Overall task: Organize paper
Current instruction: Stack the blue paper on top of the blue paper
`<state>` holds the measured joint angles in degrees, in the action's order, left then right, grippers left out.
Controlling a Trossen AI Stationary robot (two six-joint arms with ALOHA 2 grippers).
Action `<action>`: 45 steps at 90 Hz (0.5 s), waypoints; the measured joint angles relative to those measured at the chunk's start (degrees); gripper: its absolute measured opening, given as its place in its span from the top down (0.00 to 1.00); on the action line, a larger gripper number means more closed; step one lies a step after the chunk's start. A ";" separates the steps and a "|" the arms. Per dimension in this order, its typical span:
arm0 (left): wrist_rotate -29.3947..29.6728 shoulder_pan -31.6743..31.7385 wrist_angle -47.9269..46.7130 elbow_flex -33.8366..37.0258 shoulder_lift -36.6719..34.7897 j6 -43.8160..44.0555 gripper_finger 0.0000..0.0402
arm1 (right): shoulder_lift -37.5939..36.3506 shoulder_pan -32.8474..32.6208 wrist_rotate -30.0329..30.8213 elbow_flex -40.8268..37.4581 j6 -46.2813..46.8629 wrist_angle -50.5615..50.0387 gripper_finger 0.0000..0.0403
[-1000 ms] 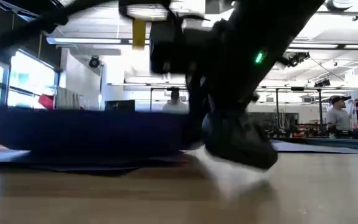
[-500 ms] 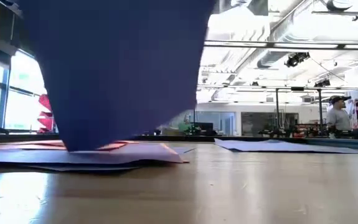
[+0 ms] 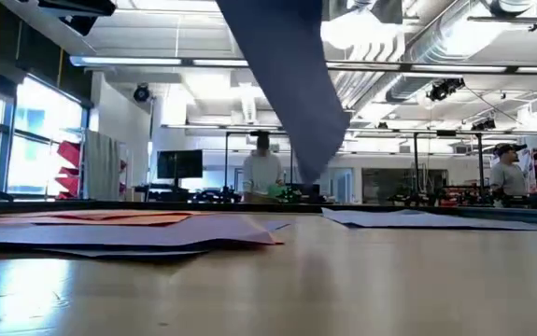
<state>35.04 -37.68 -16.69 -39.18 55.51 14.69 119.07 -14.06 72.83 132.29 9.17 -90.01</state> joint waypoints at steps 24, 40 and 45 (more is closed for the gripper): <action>-0.02 -1.28 -0.55 0.00 -0.01 0.06 1.00 | 0.09 11.58 0.62 -0.09 -8.12 -0.03 1.00; 0.05 -3.08 -0.72 0.00 0.00 0.22 1.00 | -2.16 10.53 -0.51 -6.37 -7.52 0.04 1.00; 0.06 -3.86 -1.02 0.00 0.00 0.89 1.00 | -5.01 9.92 -1.68 -13.16 -3.93 0.06 1.00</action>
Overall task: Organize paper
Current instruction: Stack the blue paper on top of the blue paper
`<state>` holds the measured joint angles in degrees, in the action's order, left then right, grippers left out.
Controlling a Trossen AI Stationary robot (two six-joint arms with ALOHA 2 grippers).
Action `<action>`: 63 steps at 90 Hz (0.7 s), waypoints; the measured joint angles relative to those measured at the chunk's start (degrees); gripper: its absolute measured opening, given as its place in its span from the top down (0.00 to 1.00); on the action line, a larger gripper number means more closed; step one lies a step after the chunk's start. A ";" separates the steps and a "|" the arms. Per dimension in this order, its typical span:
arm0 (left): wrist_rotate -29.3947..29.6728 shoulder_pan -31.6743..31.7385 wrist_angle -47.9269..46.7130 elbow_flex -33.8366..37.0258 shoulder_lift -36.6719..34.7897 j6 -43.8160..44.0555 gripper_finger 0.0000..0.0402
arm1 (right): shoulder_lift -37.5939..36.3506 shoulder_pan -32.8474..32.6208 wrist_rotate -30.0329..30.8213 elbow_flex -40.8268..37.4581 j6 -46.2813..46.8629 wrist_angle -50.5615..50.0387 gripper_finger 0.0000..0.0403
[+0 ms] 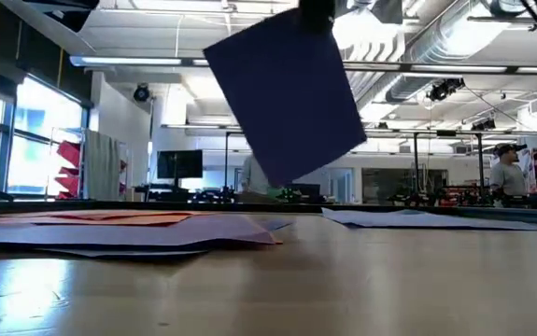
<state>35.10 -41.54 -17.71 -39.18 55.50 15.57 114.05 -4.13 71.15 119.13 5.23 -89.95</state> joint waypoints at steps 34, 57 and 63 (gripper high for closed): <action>3.05 -2.88 -0.36 0.00 -0.02 0.35 1.00 | -22.14 -8.93 -7.33 -48.36 26.24 5.53 1.00; 4.84 -2.68 -0.35 0.00 -0.02 -0.07 1.00 | -22.96 -11.13 -6.84 -62.06 8.52 24.79 1.00; 6.00 -2.68 0.03 0.00 0.00 0.17 1.00 | -22.96 -9.56 -6.88 -63.17 5.03 28.42 1.00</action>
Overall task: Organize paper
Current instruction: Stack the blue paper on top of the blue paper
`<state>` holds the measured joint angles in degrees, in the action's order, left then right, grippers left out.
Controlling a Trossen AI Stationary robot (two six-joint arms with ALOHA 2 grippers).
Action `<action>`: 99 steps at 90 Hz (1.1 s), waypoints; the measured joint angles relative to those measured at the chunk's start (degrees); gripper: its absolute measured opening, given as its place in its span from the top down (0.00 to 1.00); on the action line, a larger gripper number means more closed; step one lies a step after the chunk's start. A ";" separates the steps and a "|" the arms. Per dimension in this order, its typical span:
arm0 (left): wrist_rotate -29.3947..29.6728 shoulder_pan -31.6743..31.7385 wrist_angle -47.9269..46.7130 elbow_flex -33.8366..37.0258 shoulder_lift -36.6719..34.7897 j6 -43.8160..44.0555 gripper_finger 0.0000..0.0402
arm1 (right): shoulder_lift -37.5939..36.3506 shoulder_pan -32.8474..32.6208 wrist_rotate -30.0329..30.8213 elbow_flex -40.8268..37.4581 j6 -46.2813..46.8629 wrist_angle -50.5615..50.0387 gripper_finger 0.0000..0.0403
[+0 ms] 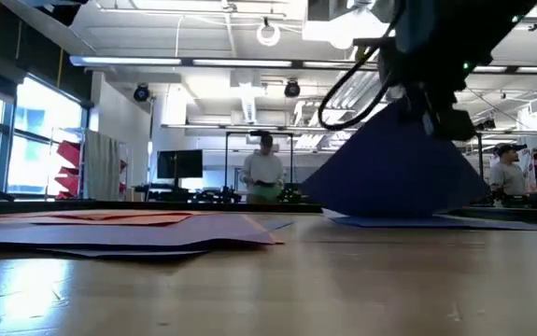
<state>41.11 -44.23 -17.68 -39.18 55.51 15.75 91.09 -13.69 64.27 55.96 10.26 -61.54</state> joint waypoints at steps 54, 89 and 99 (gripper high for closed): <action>2.67 -0.09 1.20 0.00 -0.02 0.33 1.00 | -0.02 -7.52 -8.68 -1.04 -7.43 2.14 1.00; 2.97 -0.04 1.24 0.00 -0.02 -0.85 1.00 | 0.02 -8.28 -15.16 -8.24 6.21 -3.74 1.00; 2.99 -0.04 1.28 0.00 0.00 -0.85 1.00 | 0.02 -6.55 -14.79 -5.83 14.74 -9.26 1.00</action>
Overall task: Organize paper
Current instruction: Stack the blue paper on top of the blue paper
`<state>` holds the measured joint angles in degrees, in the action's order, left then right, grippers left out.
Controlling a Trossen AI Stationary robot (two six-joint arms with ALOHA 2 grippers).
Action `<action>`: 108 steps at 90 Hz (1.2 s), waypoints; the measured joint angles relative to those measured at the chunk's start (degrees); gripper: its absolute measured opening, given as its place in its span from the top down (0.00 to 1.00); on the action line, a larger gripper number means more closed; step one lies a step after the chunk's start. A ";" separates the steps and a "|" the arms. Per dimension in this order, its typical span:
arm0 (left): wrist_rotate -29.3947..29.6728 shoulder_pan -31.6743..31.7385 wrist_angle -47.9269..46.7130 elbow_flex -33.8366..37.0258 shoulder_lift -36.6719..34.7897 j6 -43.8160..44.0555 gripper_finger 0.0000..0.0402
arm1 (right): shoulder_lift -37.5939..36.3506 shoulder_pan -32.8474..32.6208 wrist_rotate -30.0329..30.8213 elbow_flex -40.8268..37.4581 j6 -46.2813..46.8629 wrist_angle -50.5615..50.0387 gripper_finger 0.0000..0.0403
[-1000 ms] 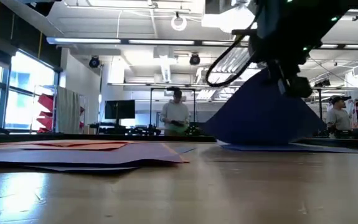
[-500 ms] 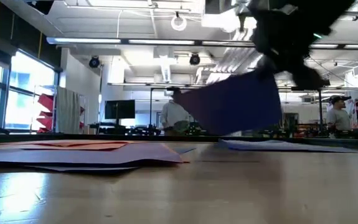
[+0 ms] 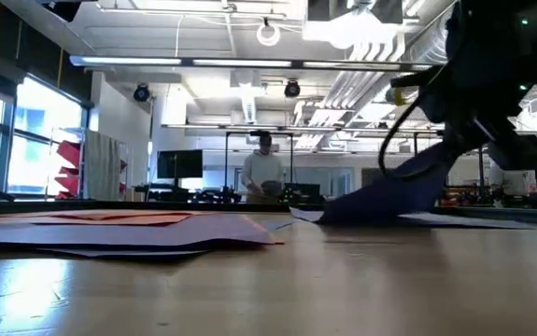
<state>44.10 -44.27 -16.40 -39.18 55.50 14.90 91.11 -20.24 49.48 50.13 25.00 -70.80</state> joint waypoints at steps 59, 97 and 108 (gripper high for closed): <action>-0.57 0.00 -0.04 0.00 0.00 1.34 1.00 | 0.00 7.26 -12.99 0.99 39.58 -18.27 1.00; -0.43 0.00 -0.04 0.00 -0.01 1.32 1.00 | 0.00 9.65 -14.23 0.59 48.40 -6.98 1.00; -0.44 0.00 -0.04 0.00 0.00 1.33 1.00 | 0.02 14.10 -11.71 0.59 48.58 -8.07 1.00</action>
<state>43.66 -44.27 -16.45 -39.18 55.51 16.23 91.13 -6.15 37.77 50.72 73.58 -78.87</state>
